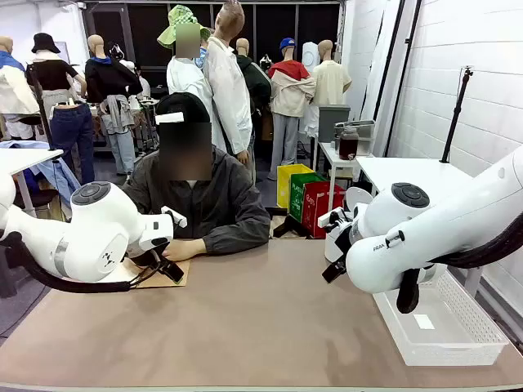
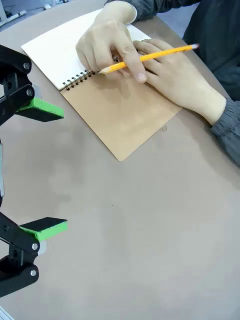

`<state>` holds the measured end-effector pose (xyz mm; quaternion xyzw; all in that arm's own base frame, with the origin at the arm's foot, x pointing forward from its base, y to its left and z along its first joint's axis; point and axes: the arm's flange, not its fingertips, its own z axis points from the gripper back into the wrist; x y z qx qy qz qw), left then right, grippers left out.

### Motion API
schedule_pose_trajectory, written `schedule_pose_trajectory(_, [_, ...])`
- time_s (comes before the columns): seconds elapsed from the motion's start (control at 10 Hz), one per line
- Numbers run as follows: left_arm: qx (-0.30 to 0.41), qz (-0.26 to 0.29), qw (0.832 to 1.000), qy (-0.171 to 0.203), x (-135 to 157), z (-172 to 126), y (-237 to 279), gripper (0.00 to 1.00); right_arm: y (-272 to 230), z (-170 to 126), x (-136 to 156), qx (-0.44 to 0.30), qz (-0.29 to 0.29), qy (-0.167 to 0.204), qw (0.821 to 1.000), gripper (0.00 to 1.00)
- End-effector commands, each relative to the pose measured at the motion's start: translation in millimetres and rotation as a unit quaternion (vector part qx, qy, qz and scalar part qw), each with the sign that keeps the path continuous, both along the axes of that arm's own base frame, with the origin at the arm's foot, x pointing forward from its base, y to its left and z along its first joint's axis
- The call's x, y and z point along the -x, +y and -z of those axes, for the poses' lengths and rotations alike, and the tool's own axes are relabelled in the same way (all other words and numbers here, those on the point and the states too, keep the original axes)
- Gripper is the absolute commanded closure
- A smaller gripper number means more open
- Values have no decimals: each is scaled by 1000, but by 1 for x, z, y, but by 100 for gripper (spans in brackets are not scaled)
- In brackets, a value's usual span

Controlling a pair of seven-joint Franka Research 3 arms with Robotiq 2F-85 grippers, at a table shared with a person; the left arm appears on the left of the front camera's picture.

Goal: Sort the paper based on its condition.
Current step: If a person hands you a paper, place it in the Organizing basket , and if it's crumpled, put it in the Trash can.

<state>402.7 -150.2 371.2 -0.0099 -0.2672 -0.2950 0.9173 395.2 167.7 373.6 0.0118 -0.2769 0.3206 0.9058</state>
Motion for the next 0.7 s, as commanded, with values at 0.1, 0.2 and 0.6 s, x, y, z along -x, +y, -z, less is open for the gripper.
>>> schedule_pose_trajectory(0.1, [0, 0, 1000, 0, 0, 0, 0, 0, 0, 0, 0, 0, 0, 0, 1000, 0])
schedule_pose_trajectory(0.2, [0, 0, 1000, 0, 0, 0, 0, 0, 0, 0, 0, 0, 0, 0, 1000, 0])
schedule_pose_trajectory(0.6, [0, 0, 1000, 0, 0, 0, 0, 0, 0, 0, 0, 0, 0, 0, 1000, 0])
